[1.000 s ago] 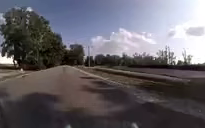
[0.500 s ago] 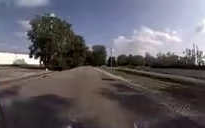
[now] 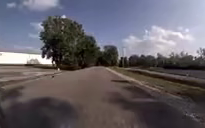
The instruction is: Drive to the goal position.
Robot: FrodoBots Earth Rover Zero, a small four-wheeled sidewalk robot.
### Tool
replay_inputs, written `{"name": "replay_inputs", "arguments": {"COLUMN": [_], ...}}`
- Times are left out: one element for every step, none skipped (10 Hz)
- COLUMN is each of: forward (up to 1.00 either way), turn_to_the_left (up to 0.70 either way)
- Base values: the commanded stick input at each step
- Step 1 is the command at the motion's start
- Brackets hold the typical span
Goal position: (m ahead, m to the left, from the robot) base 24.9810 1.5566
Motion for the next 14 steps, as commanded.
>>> {"name": "replay_inputs", "arguments": {"forward": [0.70, 0.70, 0.70, 0.70, 0.70, 0.70, 0.70, 0.70, 0.70, 0.70, 0.70, 0.70, 0.70, 0.70], "turn_to_the_left": [0.00, 0.00, 0.00, 0.00, 0.00, 0.00, 0.00, 0.00, 0.00, 0.00, 0.00, 0.00, 0.00, 0.00]}}
